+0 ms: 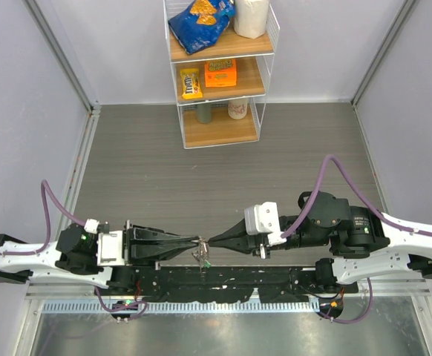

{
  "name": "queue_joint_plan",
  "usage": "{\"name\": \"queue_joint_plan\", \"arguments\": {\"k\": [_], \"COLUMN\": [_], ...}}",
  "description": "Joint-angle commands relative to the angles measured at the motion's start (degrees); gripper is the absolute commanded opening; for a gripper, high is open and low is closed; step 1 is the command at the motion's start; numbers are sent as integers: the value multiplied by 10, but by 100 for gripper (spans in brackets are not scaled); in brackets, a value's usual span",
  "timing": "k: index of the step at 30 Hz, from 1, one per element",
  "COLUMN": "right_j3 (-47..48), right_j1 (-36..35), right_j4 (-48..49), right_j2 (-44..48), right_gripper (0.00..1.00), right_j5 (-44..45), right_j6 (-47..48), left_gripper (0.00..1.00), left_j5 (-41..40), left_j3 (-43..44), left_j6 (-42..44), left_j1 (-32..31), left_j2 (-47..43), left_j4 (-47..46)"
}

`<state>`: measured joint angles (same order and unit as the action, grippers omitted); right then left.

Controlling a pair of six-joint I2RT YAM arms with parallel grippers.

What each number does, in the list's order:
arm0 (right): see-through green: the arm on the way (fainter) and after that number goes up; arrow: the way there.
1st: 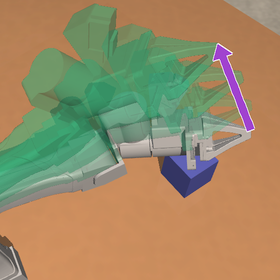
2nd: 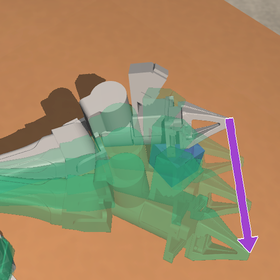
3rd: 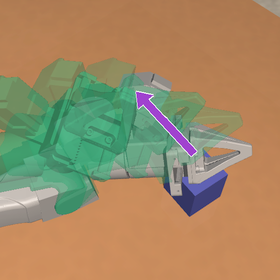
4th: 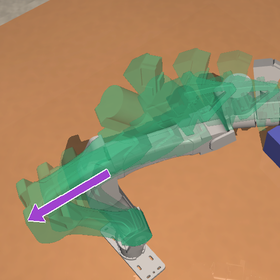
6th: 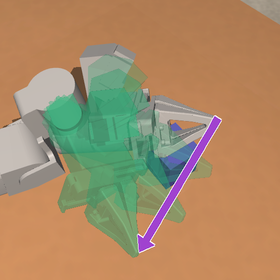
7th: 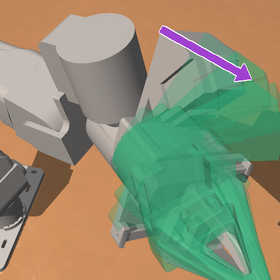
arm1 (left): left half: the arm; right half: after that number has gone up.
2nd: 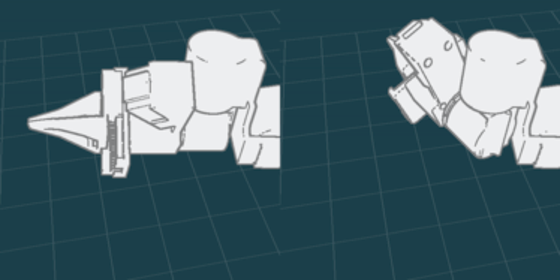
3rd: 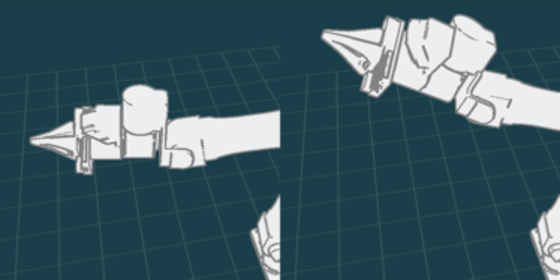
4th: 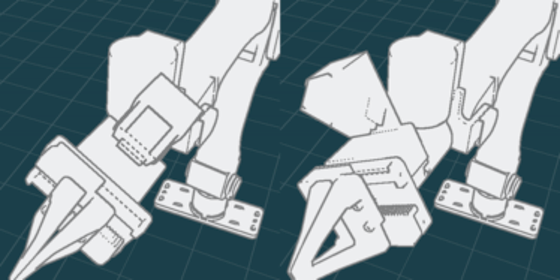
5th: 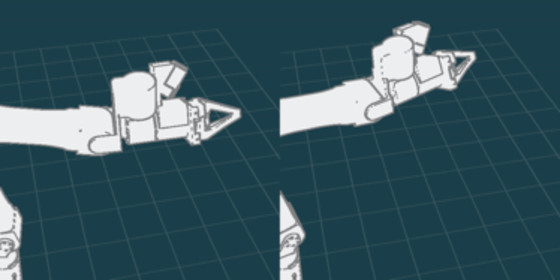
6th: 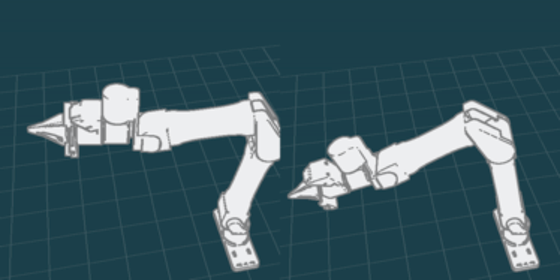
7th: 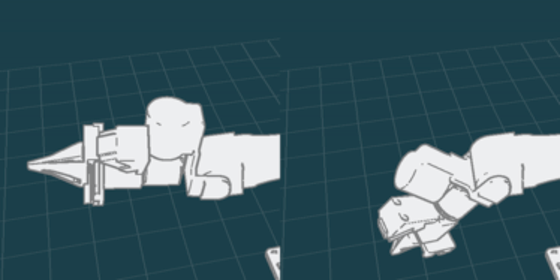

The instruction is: Put the keys on the keyring

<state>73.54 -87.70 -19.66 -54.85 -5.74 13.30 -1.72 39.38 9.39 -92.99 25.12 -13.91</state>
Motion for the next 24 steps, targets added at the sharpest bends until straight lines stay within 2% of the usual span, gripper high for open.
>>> {"name": "queue_joint_plan", "arguments": {"k": [1, 3, 5, 8, 24], "right_j3": [17, 24, 29, 28, 36], "right_j1": [-5, -4, -4, -4, -4], "right_j4": [18, 11, 6, 10, 35], "right_j2": [9, 7, 6, 4, -15], "right_gripper": [9, 14, 15, 5, 6], "right_j5": [22, 27, 24, 25, -44], "right_j6": [0, 1, 6, 8, 1], "left_gripper": [0, 0, 0, 0, 0], "left_j5": [9, 13, 15, 37, 174], "left_j3": [11, 11, 9, 11, 39], "left_j6": [-5, -6, -8, -9, -31], "left_j1": [-1, -1, -1, -1, -1], "left_j2": [3, 4, 4, 5, 12], "left_j4": [-67, -70, -75, -76, -38]}}
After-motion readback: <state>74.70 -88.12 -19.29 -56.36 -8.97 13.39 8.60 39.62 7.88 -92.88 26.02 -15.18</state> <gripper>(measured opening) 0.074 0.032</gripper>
